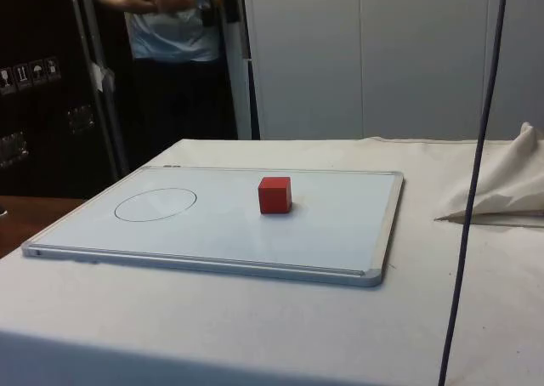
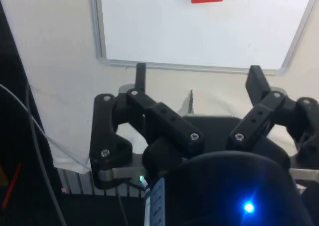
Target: Push the cube into the marked area.
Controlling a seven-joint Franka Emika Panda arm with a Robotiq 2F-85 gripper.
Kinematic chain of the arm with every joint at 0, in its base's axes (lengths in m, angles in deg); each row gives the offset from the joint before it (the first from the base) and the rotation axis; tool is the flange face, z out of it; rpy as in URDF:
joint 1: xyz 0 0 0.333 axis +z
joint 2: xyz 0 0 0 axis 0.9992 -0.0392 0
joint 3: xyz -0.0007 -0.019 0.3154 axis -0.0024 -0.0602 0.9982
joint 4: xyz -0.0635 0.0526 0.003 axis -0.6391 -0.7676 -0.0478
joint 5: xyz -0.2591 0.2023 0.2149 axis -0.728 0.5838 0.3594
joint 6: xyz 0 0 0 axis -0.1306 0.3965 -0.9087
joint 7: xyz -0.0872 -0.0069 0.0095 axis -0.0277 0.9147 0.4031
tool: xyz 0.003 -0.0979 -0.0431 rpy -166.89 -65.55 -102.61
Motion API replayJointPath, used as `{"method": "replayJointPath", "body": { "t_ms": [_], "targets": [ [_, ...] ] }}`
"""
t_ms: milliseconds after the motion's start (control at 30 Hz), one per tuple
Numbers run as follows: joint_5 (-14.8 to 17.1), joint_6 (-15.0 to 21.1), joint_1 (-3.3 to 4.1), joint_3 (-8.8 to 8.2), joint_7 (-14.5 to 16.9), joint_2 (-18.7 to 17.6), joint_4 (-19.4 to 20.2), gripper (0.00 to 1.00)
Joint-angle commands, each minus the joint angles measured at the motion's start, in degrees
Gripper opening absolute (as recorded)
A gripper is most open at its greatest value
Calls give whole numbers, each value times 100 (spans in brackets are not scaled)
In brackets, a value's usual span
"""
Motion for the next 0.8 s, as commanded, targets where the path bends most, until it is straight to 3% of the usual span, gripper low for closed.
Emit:
{"method": "replayJointPath", "body": {
  "t_ms": [0, 67, 267, 300, 400, 433, 567, 600, 700, 733, 767],
  "targets": [
    [0, 0, 0, -6, 0, 0, 0, 93],
    [0, 0, 0, -6, 0, 0, 0, 88],
    [0, 0, 0, -6, 0, 0, 0, 58],
    [0, 0, 0, -6, 0, 0, 0, 47],
    [0, 0, 0, -6, 0, 0, 0, 30],
    [0, 0, 0, -6, 0, 0, 0, 30],
    [-6, 6, 0, -6, 0, 11, 17, 11],
    [-11, 23, 0, -6, -11, 97, 120, 1],
    [-17, 46, 0, -6, -17, 212, 264, 0],
    [0, -17, -6, -6, 0, 86, 126, 0],
    [-23, 57, -6, -6, -17, 252, 315, 0]
  ]
}}
